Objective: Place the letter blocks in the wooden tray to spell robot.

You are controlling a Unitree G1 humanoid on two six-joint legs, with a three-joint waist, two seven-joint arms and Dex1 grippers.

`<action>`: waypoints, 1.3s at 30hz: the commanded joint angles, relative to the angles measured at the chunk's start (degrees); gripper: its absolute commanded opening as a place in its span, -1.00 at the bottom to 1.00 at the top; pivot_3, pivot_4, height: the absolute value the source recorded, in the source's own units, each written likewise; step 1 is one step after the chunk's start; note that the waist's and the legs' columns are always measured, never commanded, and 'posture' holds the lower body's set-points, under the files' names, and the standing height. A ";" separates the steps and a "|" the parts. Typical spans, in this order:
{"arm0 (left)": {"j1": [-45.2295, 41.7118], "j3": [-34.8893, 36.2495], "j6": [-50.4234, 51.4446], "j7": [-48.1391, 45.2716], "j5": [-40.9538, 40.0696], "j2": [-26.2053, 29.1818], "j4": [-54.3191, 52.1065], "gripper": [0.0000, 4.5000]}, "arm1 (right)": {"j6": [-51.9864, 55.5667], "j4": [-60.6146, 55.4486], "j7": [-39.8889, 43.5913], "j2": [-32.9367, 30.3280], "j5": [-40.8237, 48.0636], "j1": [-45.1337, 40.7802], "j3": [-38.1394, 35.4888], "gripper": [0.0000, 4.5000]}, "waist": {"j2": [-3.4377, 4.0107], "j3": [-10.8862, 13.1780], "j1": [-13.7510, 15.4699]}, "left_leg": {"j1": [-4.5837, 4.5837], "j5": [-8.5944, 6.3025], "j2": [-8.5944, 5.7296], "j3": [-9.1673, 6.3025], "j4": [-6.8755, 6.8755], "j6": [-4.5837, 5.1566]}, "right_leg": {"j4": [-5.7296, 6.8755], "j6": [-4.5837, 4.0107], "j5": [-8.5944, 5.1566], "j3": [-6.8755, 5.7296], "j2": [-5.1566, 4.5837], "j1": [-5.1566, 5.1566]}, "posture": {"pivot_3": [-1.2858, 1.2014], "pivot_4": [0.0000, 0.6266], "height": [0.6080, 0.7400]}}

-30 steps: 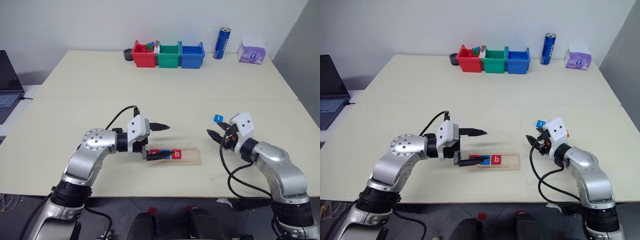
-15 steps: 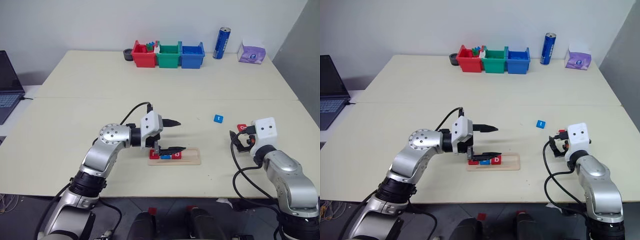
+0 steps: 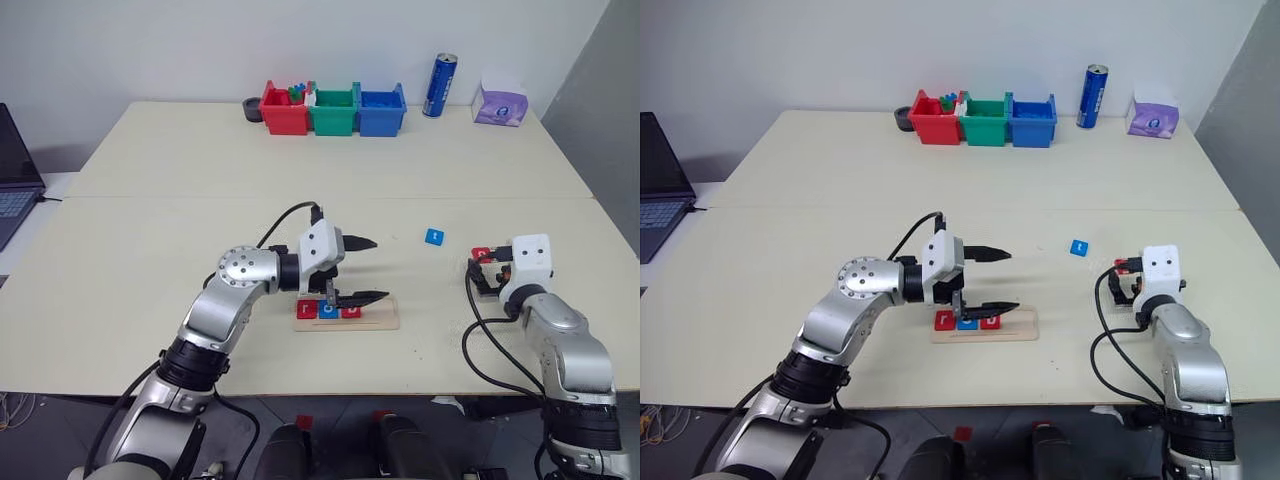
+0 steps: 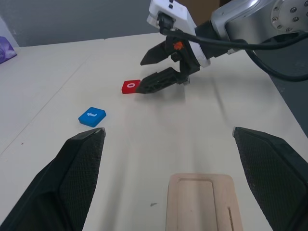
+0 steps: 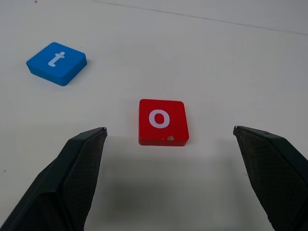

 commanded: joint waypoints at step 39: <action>0.95 0.83 -0.03 -1.95 -1.35 3.65 -4.15 1.00 | 26.91 -24.91 -4.03 7.50 7.64 4.07 1.09 -0.36 | 0.05 -0.02 -0.15 | 0.01 0.00 0.06 -0.10 -0.05 -0.01 | 0.02 0.00 -0.01 0.00 -0.01 0.02 | 0.03 -0.52 1.00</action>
